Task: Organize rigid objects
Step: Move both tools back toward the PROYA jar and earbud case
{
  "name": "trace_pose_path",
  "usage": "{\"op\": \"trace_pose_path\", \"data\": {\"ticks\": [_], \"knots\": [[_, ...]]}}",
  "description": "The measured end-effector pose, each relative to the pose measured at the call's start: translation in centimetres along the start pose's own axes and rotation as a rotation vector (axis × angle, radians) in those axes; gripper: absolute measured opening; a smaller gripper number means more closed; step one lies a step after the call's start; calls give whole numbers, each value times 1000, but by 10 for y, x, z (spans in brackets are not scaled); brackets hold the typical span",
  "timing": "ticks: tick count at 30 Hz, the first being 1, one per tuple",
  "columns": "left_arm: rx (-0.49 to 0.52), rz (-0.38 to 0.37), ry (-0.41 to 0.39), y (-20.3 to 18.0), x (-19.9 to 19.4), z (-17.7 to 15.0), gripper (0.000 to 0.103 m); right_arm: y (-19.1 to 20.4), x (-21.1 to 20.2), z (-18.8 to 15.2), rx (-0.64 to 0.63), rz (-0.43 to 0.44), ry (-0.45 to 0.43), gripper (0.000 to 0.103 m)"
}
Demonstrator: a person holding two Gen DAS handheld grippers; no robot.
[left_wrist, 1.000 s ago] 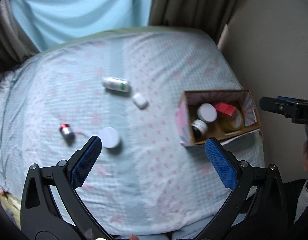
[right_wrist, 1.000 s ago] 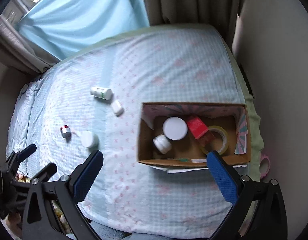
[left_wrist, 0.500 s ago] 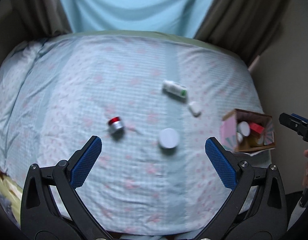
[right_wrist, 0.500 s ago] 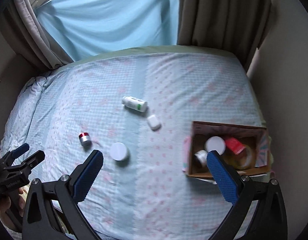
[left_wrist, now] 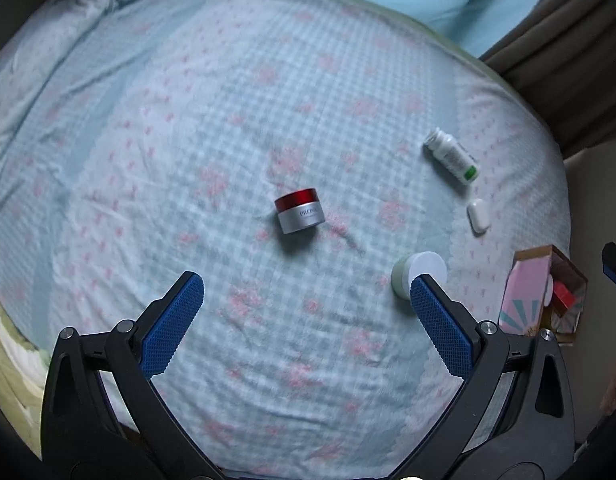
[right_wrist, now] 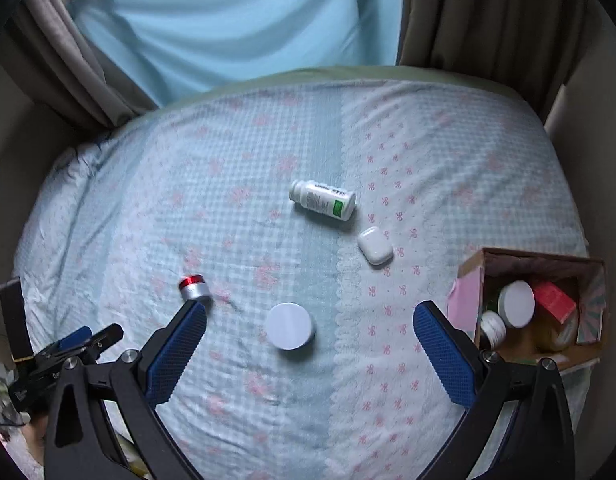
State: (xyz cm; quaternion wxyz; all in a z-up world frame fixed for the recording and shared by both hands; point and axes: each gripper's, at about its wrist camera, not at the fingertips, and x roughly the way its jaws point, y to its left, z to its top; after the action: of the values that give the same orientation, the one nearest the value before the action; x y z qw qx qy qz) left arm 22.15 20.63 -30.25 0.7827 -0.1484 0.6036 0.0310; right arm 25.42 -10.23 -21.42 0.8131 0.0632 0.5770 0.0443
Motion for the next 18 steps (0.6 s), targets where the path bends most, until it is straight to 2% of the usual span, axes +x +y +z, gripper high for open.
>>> {"op": "trace_pose_path", "data": {"ticks": [5,9,13,15,18], "knots": [[-89,18,40,-4,53,14,103,-17,55,21,-44,-9,81,103],[-149,21,51,-4,88,22,102,-28,99,37,-130,-36,135,103],[-190,32,78,-4,122,27,97,-41,153,50,-215,-64,213,103],[-216,38,87,0,136,29,97,-46,175,53,-247,-75,249,96],[-248,50,99,4,152,30,95,-53,207,55,-287,-92,304,93]]}}
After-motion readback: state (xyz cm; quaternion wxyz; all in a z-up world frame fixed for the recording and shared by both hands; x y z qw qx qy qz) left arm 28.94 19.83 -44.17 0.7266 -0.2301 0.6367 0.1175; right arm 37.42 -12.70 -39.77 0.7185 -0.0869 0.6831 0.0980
